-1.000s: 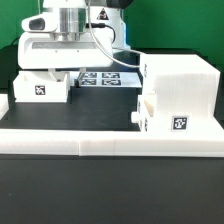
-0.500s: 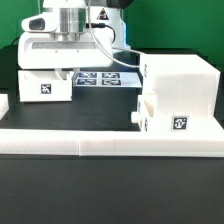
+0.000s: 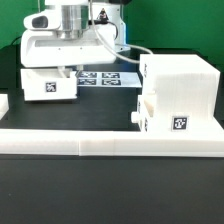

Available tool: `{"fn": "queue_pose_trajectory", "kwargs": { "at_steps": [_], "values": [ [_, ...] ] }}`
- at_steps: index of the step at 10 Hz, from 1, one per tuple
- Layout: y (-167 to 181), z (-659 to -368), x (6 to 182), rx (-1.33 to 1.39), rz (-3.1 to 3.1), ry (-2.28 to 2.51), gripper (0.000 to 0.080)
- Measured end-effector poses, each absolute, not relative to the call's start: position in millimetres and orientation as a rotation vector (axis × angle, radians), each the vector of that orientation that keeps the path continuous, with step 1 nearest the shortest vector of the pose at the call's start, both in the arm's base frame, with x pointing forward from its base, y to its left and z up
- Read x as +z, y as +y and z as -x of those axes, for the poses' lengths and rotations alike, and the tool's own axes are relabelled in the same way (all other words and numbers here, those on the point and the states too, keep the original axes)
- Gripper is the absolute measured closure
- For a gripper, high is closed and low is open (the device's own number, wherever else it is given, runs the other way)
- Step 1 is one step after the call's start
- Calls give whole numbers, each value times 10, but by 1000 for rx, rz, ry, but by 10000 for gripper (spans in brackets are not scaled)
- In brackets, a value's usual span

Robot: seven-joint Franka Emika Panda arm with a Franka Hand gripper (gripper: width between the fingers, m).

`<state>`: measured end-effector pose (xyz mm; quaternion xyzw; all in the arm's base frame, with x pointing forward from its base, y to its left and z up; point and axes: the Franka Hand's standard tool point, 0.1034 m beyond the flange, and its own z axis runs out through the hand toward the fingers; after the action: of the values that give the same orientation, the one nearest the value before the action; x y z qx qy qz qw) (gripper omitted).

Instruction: Assemble drawer

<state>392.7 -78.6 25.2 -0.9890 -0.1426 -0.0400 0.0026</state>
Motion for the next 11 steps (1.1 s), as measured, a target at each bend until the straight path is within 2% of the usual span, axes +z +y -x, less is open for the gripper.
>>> {"fn": "queue_pose_trajectory", "kwargs": {
  "at_steps": [3, 6, 7, 8, 9, 11],
  "values": [
    [-690, -4088, 541, -61, 3037, -641, 757],
    [-701, -4070, 506, -60, 2975, -900, 757],
    [-760, -4049, 423, -60, 2884, -1170, 757],
    [-747, -4115, 386, -28, 2812, -1304, 757],
    [-635, -4328, 476, -11, 2744, -1467, 757],
    [-593, -4527, 521, 21, 2628, -1656, 757]
  ]
}}
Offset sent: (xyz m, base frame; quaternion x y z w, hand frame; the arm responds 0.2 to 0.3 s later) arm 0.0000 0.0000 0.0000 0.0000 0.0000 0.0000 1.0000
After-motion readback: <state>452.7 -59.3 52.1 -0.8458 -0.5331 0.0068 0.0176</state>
